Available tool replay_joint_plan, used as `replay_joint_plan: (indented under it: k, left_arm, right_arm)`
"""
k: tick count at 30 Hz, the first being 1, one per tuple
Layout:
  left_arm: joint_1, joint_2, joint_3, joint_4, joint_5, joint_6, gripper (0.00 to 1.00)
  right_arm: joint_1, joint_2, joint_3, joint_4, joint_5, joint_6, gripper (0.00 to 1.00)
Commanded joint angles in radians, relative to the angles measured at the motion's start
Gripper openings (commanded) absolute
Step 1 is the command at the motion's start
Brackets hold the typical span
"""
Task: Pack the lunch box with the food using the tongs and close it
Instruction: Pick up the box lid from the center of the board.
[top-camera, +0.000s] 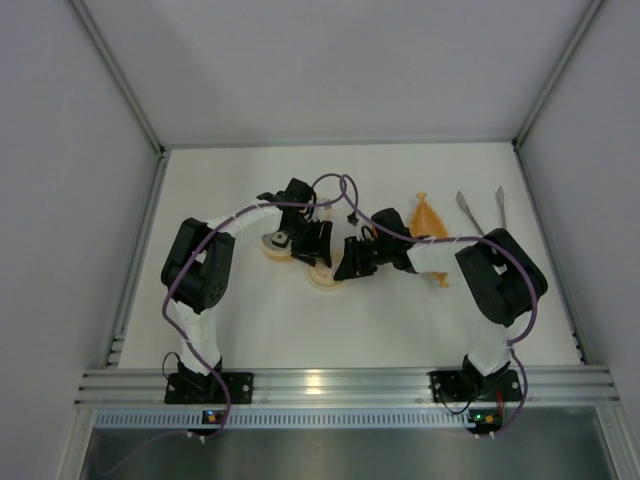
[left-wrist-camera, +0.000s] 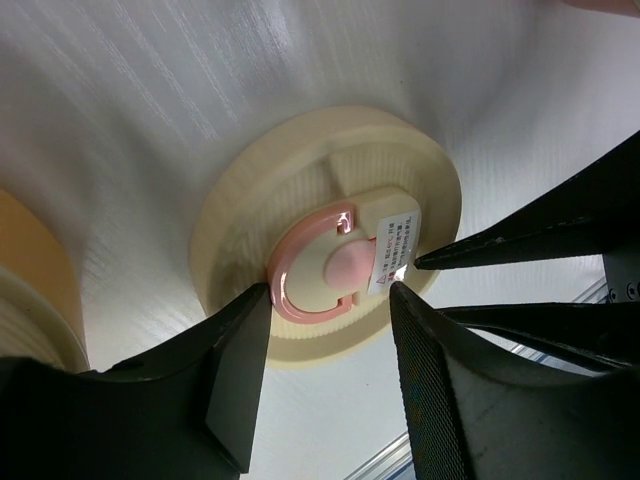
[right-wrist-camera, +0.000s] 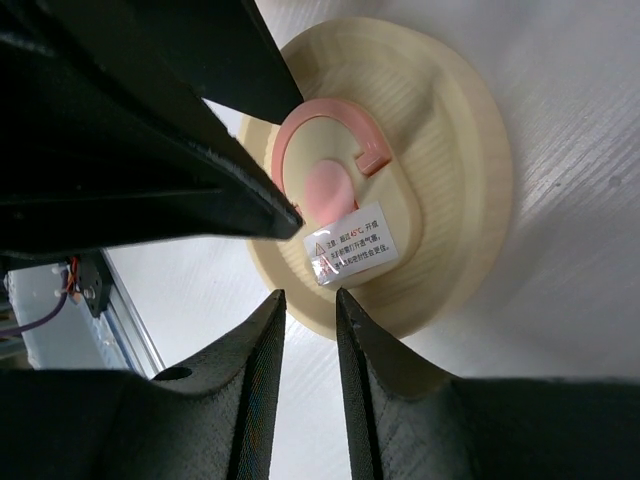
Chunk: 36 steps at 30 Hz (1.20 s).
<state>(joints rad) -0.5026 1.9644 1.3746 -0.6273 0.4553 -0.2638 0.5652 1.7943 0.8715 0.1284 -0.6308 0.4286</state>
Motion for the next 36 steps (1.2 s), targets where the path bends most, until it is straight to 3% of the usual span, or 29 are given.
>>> replay_joint_plan:
  k: [1,4,5,15,21,25,29,36]
  left_arm:
    - [-0.007,0.016,-0.012,0.052,0.072,-0.021,0.55]
    - [-0.007,0.011,-0.017,0.073,0.178,-0.035,0.49]
    - [-0.007,0.007,-0.017,0.081,0.193,-0.041,0.41]
    - [-0.007,-0.047,-0.023,0.097,0.267,-0.040,0.11]
    - [-0.007,-0.056,-0.031,0.094,0.238,-0.038,0.09]
    - [-0.005,-0.053,-0.029,0.078,0.178,-0.026,0.15]
    - [-0.005,-0.052,-0.019,0.058,0.129,-0.006,0.14]
    - [-0.005,-0.085,-0.017,0.035,0.128,0.020,0.00]
  right_arm:
    - [-0.011,0.043,0.020,0.031,0.075,-0.013,0.28]
    - [-0.010,0.047,0.024,0.019,0.079,-0.017,0.28]
    - [-0.011,0.047,0.024,0.017,0.079,-0.021,0.28]
    - [-0.010,0.065,0.038,0.005,0.074,-0.021,0.29]
    - [-0.011,0.068,0.044,0.004,0.066,-0.022,0.29]
    - [-0.010,0.057,0.046,0.002,0.060,-0.027,0.29]
    - [-0.011,0.034,0.055,-0.016,0.034,-0.045,0.30]
    - [-0.010,-0.149,0.084,-0.125,0.046,-0.122,0.54]
